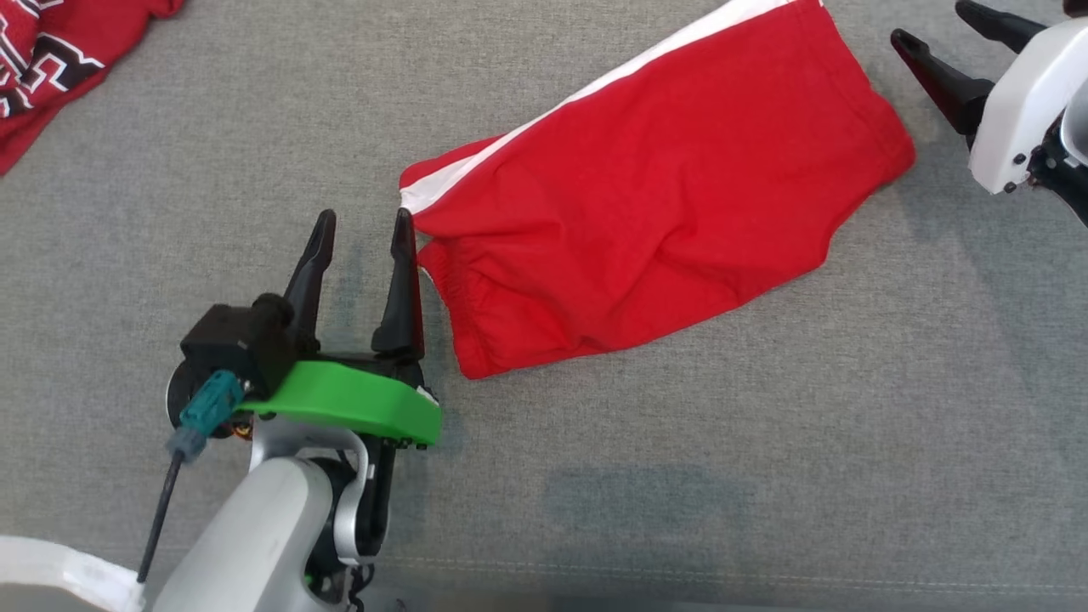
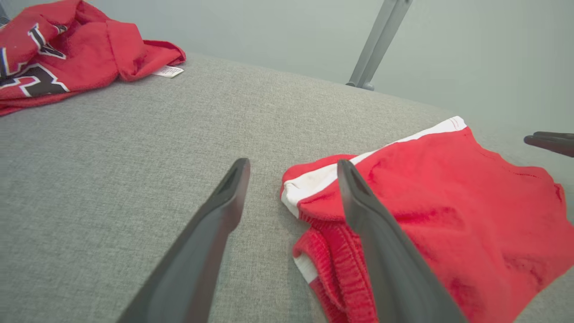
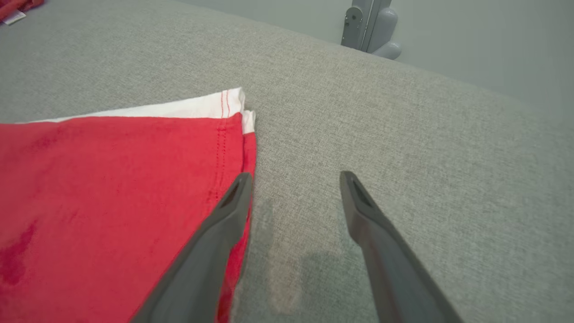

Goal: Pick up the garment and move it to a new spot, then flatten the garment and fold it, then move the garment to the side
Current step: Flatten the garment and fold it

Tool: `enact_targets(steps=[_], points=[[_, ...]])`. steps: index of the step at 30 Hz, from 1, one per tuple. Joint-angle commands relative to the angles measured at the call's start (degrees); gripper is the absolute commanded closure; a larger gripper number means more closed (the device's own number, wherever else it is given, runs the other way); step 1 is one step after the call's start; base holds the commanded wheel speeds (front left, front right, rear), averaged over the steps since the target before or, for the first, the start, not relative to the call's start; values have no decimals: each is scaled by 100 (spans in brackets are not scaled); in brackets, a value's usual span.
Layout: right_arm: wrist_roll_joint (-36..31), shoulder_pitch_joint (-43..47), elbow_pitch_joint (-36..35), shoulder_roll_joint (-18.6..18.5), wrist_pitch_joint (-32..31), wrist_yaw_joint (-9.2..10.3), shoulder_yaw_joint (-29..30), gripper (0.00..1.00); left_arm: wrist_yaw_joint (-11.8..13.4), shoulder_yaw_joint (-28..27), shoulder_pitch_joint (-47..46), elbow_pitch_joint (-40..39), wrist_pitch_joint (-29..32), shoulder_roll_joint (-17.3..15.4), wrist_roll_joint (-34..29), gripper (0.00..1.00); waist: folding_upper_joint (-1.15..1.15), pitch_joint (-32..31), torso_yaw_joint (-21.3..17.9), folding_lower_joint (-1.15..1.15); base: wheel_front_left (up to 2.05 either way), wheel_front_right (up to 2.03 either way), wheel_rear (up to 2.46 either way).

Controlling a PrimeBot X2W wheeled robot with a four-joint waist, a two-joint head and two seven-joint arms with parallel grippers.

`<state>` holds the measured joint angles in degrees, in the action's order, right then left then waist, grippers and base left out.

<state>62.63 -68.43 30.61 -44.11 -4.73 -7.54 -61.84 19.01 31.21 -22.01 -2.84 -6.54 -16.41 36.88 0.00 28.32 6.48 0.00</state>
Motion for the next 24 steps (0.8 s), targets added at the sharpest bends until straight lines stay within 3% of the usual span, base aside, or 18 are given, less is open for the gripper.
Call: enact_targets(steps=[1,7,17,18,19,20,24], points=[[31,29,61,38,-25,10,56,0,21,3,50,-71,-97,31,-41,0,0,80,98,0,0,0,0],[426,121,510,429,-408,9,307,0,-98,223,177,-89,-545,269,-215,0,0,242,376,0,0,0,0],[110,124,1027,858,-1607,3,-72,0,-369,347,188,313,-816,541,-372,0,0,137,642,0,0,0,0],[50,125,1054,873,-1717,-5,-124,7,-397,341,180,343,-826,571,-375,0,0,130,649,0,0,0,0],[-49,92,1098,867,-1737,-10,-142,74,-422,335,183,376,-820,603,-344,0,0,126,650,0,0,0,0],[-127,64,1103,864,-1751,-7,-166,100,-452,331,181,416,-823,618,-327,0,0,116,642,0,0,0,0],[79,211,1106,938,-1662,3,37,100,-532,231,323,583,-851,589,-295,0,0,-137,449,0,0,0,0]])
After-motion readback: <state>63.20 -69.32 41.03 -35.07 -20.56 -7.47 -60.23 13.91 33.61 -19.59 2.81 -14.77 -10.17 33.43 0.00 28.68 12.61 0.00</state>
